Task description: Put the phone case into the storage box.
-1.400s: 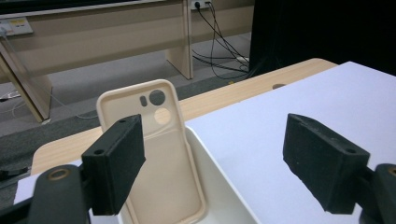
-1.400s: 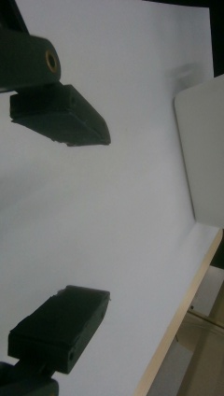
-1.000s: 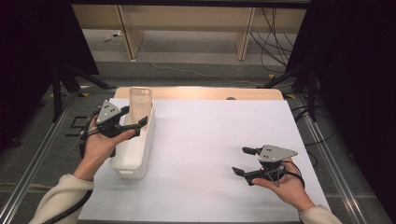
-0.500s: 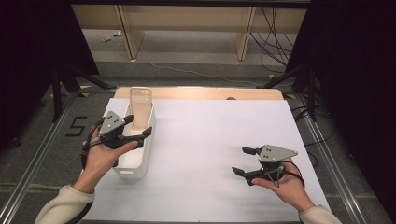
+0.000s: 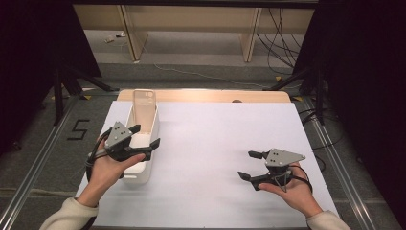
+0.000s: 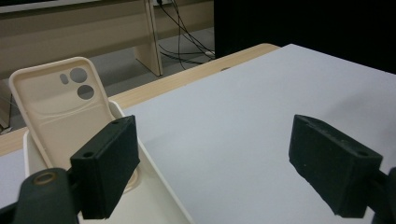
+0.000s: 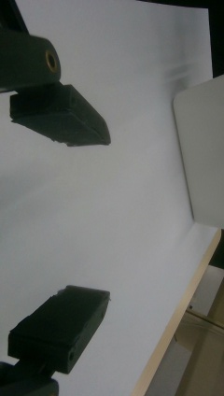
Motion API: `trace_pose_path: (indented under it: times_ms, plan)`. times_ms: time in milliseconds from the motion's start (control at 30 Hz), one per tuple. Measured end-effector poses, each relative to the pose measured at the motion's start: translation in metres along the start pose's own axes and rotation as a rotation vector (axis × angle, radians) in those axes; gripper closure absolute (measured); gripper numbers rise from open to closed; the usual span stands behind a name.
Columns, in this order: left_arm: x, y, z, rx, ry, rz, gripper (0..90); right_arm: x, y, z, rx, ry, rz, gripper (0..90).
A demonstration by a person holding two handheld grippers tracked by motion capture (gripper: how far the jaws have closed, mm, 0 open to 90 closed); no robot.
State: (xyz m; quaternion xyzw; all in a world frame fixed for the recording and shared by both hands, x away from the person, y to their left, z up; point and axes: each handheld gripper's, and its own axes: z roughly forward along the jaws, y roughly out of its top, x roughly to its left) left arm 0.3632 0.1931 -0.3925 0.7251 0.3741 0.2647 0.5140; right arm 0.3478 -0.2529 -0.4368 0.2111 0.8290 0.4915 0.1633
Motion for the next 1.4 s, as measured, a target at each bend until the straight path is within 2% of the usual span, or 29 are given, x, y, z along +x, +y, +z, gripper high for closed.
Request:
trace_pose_path:
  times_ms: [500,733,1400]
  plan:
    - [-0.009,-0.014,-0.003,0.002,-0.020,0.010,15.6,0.000,0.000,0.000,-0.001,0.000,0.001,21.6]
    - [-0.011,-0.018,-0.004,0.005,-0.023,0.016,15.6,0.000,0.000,0.000,-0.002,0.000,-0.001,21.6]
    - [-0.014,-0.023,-0.001,0.014,-0.039,0.003,15.8,-0.001,0.000,0.000,-0.004,0.001,0.001,21.6]
